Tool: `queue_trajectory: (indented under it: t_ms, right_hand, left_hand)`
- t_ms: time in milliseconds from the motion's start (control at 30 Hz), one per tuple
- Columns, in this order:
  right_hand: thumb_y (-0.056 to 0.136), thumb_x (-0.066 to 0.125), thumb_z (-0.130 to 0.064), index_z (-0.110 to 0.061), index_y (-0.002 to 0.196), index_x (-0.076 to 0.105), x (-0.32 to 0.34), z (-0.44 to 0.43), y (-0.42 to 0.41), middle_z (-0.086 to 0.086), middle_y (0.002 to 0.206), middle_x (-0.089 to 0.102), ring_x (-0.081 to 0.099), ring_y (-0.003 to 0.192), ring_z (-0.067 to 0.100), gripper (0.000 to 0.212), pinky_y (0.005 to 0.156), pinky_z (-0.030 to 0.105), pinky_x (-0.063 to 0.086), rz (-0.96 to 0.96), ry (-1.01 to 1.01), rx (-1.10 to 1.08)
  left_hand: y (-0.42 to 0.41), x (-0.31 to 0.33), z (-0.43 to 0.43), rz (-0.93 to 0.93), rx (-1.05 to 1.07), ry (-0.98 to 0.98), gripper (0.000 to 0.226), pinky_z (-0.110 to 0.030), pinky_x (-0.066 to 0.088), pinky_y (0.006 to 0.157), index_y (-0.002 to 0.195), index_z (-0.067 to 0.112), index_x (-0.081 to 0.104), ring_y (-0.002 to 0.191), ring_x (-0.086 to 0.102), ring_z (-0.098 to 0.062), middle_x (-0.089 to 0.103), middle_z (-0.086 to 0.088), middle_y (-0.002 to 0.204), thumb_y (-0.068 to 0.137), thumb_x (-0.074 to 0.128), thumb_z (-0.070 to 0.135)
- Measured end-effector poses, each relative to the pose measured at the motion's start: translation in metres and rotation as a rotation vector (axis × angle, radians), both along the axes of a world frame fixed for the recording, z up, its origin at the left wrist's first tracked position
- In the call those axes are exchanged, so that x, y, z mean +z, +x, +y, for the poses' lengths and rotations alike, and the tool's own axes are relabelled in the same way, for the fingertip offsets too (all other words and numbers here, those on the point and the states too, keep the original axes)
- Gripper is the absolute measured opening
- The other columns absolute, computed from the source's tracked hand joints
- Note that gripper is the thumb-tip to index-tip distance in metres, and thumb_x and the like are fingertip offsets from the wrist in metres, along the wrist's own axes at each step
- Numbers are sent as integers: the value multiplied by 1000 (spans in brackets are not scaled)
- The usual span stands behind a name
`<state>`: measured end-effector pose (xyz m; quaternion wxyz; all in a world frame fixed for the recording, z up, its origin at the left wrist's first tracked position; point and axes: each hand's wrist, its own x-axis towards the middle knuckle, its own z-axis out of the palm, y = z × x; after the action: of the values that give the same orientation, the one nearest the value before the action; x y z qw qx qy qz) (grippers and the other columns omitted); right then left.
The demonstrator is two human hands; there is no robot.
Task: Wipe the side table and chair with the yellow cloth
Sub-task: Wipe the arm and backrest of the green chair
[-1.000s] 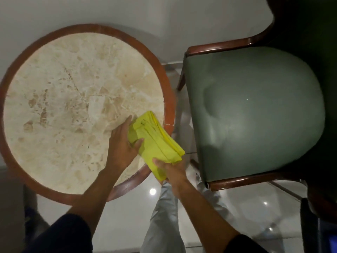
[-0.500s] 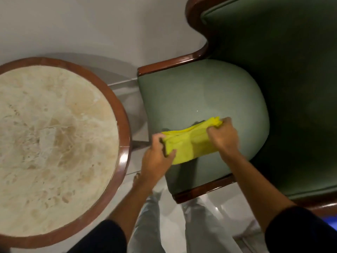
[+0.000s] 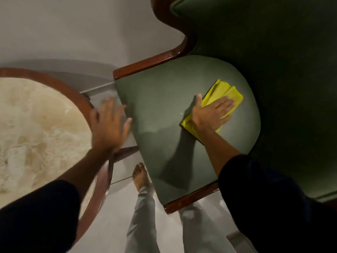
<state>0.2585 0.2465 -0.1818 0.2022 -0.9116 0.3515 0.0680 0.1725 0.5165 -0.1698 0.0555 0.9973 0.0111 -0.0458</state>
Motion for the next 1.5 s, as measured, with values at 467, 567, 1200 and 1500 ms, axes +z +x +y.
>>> queue_trajectory:
  t_ms: [467, 567, 1200, 1500]
  right_hand:
    - [102, 27, -36, -8, 155, 15, -14, 43, -51, 12, 164, 14, 10, 153, 25, 61, 124, 45, 9, -44, -192, 409]
    - [99, 29, -36, -8, 155, 15, -19, 106, -44, 12, 164, 14, 10, 153, 27, 64, 123, 49, 8, -35, -167, 518]
    - [104, 27, -32, -9, 155, 15, -16, -28, -82, 12, 165, 13, 8, 153, 27, 57, 123, 48, 6, -43, -185, -111]
    - [93, 33, -22, -10, 150, 34, -11, 61, -118, 7, 158, 35, 30, 147, 28, 58, 118, 52, 23, -138, -162, 1233]
  left_hand:
    - [-10, -32, 63, -48, 175, 21, 66, -57, 13, 121, 148, 18, 34, 153, 14, -31, 19, -13, 165, 99, 24, 60]
    - [-12, -36, 62, -77, 160, 10, 64, -58, 14, 121, 148, 18, 37, 153, 15, -30, 22, -13, 164, 100, 24, 59]
    - [-14, -40, 62, -161, 138, 41, 60, -56, 16, 121, 143, 15, 46, 152, 21, -32, 28, -16, 162, 102, 31, 55]
    - [-9, -29, 62, -8, 138, -10, 62, -59, 9, 119, 145, 15, 39, 153, 13, -36, 20, -18, 164, 100, 24, 55]
